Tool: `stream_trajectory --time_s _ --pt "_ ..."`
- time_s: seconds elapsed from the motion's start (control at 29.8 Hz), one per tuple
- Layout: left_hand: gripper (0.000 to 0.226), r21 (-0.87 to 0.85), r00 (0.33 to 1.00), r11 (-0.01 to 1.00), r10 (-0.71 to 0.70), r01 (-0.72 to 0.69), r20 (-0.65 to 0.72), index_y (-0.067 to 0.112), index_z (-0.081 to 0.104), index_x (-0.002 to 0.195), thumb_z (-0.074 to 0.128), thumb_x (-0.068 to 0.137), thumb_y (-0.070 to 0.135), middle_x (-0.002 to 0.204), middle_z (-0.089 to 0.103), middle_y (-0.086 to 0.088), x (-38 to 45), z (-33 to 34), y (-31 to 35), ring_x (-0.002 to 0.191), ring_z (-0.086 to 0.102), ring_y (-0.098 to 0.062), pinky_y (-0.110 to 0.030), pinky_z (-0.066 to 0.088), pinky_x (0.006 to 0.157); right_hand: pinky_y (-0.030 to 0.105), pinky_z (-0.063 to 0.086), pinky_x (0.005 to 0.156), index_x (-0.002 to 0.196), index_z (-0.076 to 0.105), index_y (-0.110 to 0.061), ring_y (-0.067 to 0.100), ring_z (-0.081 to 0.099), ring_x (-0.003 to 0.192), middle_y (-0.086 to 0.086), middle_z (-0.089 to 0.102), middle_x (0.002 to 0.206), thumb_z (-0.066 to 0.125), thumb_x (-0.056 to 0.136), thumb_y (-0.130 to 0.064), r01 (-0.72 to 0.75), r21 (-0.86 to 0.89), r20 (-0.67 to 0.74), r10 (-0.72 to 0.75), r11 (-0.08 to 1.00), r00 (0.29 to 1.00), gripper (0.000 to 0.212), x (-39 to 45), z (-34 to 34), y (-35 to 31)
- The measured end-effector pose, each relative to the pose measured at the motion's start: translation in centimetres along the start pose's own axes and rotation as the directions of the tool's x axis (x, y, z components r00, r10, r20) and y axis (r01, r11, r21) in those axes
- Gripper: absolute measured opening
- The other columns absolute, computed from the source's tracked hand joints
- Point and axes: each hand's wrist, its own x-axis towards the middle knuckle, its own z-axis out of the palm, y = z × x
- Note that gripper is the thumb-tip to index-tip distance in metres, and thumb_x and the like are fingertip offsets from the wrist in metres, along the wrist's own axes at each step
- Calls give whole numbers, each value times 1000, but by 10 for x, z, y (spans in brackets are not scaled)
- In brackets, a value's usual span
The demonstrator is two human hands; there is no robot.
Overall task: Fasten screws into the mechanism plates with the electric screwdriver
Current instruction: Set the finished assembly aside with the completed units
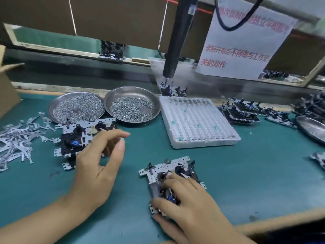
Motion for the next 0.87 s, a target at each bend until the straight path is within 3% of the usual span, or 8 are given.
stream_trajectory --time_s 0.17,0.23,0.3,0.34,0.47,0.6,0.74,0.87 --pt "15 -10 1000 1000 -19 19 12 36 58 97 46 88 37 82 57 4 0 3 2 74 55 -14 -21 43 71 33 54 70 86 73 -17 32 66 84 12 65 99 49 88 -35 -309 -157 -26 309 938 951 30 -56 -31 53" --pt "14 4 1000 1000 -1 1 13 37 57 97 47 88 36 82 57 5 1 4 2 74 56 -14 -22 43 72 48 54 69 81 73 -8 43 65 83 24 64 100 71 66 -19 -460 -325 -46 472 826 880 19 -69 -40 80" --pt "14 28 1000 999 22 -23 17 38 56 98 47 88 34 80 57 5 1 5 1 74 55 -13 -20 42 71 59 51 67 80 72 -1 53 62 86 32 62 101 80 30 10 -566 -419 -52 603 710 796 51 -69 -42 100" --pt "14 42 999 998 37 -38 22 38 56 98 48 88 33 79 57 4 1 5 1 74 54 -11 -18 41 72 61 51 68 82 72 1 54 61 88 34 61 102 77 25 17 -583 -405 -55 617 705 785 59 -66 -41 105" --pt "16 95 997 993 64 -68 52 39 54 99 48 87 30 80 59 0 -1 8 2 73 51 -5 -13 39 73 50 54 77 86 72 -4 42 65 91 24 63 108 77 58 11 -477 -133 -110 465 869 878 32 -31 -19 87" --pt "16 129 999 992 -17 12 38 42 56 98 54 86 31 87 60 7 12 8 12 78 54 -3 -11 39 74 38 55 69 94 72 -5 33 65 79 15 67 99 66 77 -8 -190 70 -182 200 979 963 18 29 17 60" --pt "18 221 998 974 -60 57 8 37 63 91 59 87 21 88 63 14 68 -3 26 75 54 7 -2 36 66 36 51 58 104 72 -7 31 60 65 11 69 90 63 82 -13 -54 54 -274 67 997 959 25 85 39 54" --pt "16 395 960 909 -215 130 180 23 68 89 59 89 10 78 65 6 145 1 28 59 52 6 -7 42 58 35 49 64 114 68 -5 33 62 72 12 69 102 54 88 -16 -8 80 -367 37 997 929 32 99 56 50"
